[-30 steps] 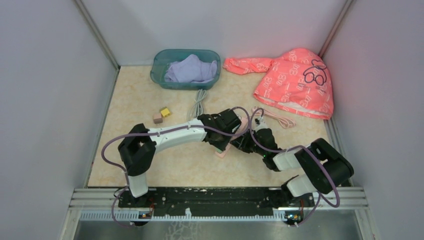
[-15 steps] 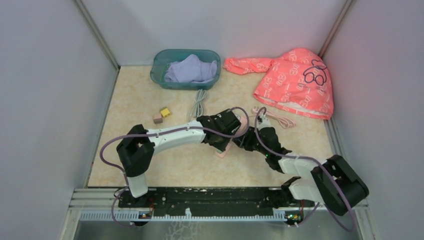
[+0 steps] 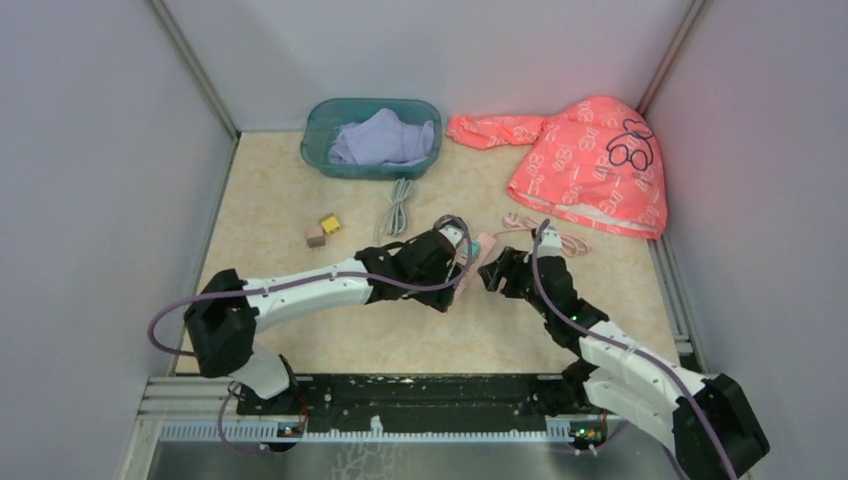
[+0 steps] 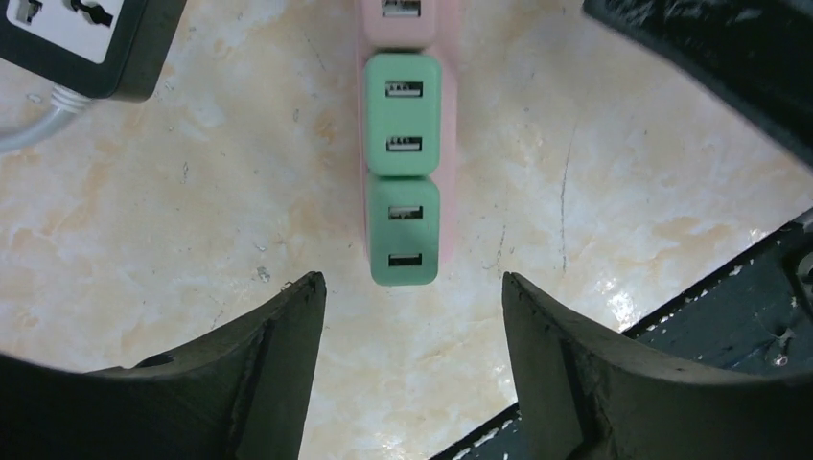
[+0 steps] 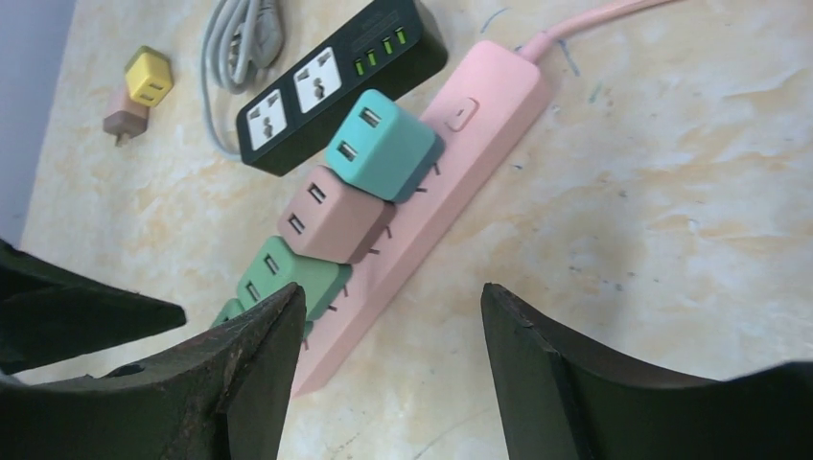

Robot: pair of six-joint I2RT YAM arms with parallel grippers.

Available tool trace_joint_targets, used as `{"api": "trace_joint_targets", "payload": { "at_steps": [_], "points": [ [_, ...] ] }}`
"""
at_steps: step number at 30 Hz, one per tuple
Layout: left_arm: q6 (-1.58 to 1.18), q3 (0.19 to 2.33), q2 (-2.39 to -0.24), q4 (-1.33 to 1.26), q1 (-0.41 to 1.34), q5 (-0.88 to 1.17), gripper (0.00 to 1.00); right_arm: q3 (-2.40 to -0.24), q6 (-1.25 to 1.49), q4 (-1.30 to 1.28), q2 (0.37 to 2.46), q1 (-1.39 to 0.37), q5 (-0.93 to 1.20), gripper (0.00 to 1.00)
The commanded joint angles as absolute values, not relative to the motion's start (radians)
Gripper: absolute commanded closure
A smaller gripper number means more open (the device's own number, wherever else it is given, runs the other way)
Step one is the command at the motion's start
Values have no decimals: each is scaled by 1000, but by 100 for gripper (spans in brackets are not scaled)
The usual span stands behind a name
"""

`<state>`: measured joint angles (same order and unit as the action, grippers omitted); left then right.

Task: Insert the plug

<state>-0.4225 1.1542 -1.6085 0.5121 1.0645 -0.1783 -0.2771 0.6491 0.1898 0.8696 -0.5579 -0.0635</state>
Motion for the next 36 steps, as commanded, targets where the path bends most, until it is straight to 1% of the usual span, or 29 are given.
{"api": "trace_joint_targets", "payload": {
  "at_steps": [1, 8, 10, 14, 18, 24, 27, 31, 36],
  "points": [
    [-424, 1008, -1532, 325, 1068, -147, 26, -337, 588, 94, 789, -565, -185, 32],
    [-372, 743, -1435, -22, 1058, -113, 21, -354, 555, 75, 746, -565, -223, 28],
    [-351, 695, -1439, -105, 1057, -100, 20, -366, 549, 65, 744, -565, -229, 28],
    [-316, 667, -1483, -195, 1056, -69, 21, -379, 535, 47, 735, -565, -250, 28],
    [-290, 669, -1557, -268, 1057, -35, 26, -389, 534, 28, 707, -565, -277, 28],
    [-307, 723, -1653, -402, 1062, 122, 31, -432, 508, -32, 659, -565, -344, 28],
    [-319, 782, -1706, -428, 1090, 173, 32, -448, 490, -56, 635, -565, -379, 29],
    [-326, 853, -1752, -456, 1124, 214, 30, -460, 474, -78, 612, -564, -410, 29],
    [-328, 872, -1743, -439, 1134, 193, 27, -476, 426, -81, 604, -564, -421, 29]
  ]
}}
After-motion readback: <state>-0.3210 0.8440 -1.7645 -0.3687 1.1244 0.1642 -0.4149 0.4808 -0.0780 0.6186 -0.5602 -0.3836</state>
